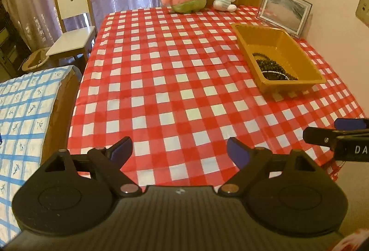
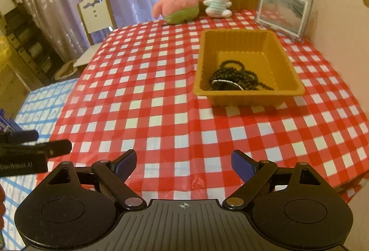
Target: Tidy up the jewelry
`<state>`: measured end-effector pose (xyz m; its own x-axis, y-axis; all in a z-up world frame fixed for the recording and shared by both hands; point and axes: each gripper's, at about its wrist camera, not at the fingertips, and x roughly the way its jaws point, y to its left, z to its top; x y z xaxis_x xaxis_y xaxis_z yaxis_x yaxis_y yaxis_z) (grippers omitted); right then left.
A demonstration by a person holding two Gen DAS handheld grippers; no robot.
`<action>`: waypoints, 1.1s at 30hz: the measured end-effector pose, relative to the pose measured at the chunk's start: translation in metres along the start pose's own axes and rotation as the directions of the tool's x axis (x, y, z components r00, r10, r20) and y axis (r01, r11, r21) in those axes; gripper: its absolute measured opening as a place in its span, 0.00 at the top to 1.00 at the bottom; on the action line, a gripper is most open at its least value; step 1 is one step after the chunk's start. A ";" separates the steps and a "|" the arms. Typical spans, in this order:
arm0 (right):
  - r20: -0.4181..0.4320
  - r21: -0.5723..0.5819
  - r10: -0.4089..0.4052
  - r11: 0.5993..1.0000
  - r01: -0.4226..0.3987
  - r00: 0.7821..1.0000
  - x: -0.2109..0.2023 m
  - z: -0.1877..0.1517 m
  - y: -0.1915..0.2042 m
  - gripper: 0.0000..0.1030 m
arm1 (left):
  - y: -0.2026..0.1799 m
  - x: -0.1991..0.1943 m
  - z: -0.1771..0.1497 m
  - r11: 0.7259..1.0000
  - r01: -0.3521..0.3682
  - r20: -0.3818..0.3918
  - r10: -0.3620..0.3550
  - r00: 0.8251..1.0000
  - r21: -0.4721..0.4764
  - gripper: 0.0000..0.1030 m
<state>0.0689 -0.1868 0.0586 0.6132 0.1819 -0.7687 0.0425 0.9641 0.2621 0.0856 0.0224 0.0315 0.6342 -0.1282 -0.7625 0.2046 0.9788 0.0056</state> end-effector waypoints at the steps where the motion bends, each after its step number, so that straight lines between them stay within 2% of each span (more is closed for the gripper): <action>1: -0.002 0.001 0.000 1.000 0.000 1.000 -0.001 0.001 -0.002 0.14 | -0.001 0.000 0.000 1.000 0.000 0.000 0.000 1.000 -0.003 0.15; 13: -0.014 -0.011 0.011 1.000 -0.012 1.000 -0.002 0.000 -0.002 0.14 | -0.020 -0.001 0.002 0.999 0.025 -0.005 -0.025 1.000 0.024 0.15; 33: -0.009 -0.019 0.016 1.000 -0.016 1.000 -0.002 0.002 0.002 0.14 | -0.023 -0.003 0.004 0.999 0.031 -0.002 -0.031 1.000 0.031 0.15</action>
<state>0.0695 -0.1860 0.0623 0.6070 0.1986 -0.7695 0.0177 0.9646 0.2630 0.0822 -0.0004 0.0361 0.6262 -0.1578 -0.7635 0.2471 0.9690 0.0023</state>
